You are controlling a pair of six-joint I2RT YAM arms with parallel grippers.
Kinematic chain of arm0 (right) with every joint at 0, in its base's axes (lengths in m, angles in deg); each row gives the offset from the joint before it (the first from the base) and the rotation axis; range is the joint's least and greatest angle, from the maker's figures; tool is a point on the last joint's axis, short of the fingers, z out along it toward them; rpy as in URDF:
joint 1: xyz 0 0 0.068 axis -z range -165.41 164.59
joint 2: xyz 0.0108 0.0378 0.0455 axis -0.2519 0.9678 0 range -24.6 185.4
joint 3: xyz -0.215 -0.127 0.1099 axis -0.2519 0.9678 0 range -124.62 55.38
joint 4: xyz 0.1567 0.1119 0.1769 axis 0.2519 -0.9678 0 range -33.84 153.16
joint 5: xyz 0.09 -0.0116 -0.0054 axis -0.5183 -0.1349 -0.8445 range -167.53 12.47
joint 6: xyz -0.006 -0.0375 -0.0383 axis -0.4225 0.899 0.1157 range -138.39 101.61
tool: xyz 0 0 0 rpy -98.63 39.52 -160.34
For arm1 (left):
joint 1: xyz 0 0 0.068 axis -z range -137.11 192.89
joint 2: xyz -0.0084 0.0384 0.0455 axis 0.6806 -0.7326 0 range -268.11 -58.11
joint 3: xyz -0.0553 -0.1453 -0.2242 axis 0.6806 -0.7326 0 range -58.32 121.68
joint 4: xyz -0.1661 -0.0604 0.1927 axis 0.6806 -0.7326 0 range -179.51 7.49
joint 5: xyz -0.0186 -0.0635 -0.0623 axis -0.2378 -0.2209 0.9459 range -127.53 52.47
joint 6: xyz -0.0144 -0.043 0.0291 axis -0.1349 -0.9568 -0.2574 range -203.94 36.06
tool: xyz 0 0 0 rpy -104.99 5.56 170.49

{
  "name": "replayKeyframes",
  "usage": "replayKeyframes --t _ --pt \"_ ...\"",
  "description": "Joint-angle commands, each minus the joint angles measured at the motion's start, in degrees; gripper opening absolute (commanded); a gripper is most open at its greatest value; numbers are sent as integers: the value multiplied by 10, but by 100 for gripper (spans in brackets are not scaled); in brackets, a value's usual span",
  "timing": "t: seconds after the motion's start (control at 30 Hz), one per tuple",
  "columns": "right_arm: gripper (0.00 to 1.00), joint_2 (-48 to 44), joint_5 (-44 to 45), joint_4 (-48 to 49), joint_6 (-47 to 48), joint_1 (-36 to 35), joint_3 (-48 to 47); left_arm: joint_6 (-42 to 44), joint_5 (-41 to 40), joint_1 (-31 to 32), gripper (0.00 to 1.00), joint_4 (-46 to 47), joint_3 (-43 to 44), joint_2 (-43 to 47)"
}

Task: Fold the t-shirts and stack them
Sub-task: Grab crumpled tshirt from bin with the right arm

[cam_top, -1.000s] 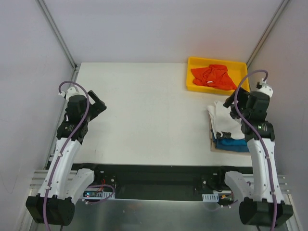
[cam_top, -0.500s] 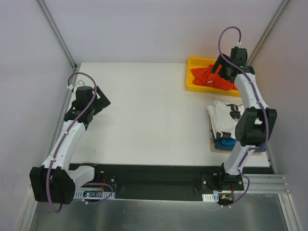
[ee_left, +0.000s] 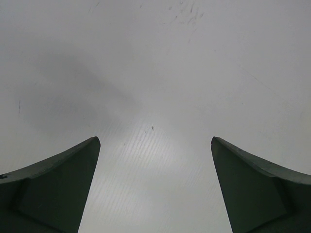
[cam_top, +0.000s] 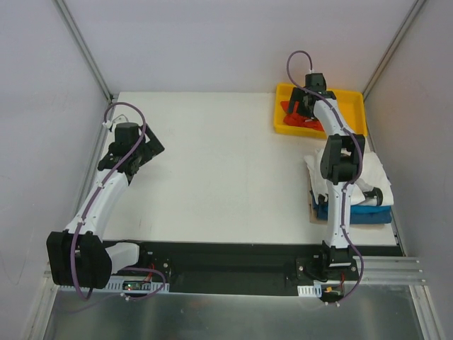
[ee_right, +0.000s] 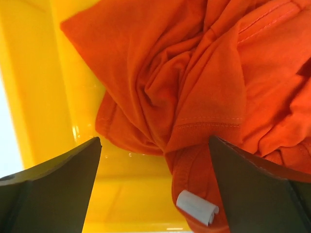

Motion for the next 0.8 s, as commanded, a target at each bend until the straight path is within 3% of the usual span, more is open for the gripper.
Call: replayKeyframes --t 0.0,0.1,0.13,0.27,0.3,0.33,0.37,0.77 --pt "98 22 32 -21 20 5 -39 9 7 -1 99 12 9 17" --pt "89 18 54 -26 25 4 -37 8 6 -1 99 12 7 24" --pt "76 17 58 -22 27 4 -36 7 6 -1 99 13 5 27" --pt "54 11 51 -24 50 4 -32 5 0 -1 99 11 2 32" --pt "41 7 39 -22 59 3 -26 7 -1 -1 99 11 2 33" --pt "10 3 29 -15 74 4 -21 8 -7 -1 99 12 3 33" --pt "1 -3 29 -12 76 3 -16 8 -7 -1 99 12 3 37" --pt "1 -152 -2 45 80 -1 54 11 -8 -1 99 13 -23 110"
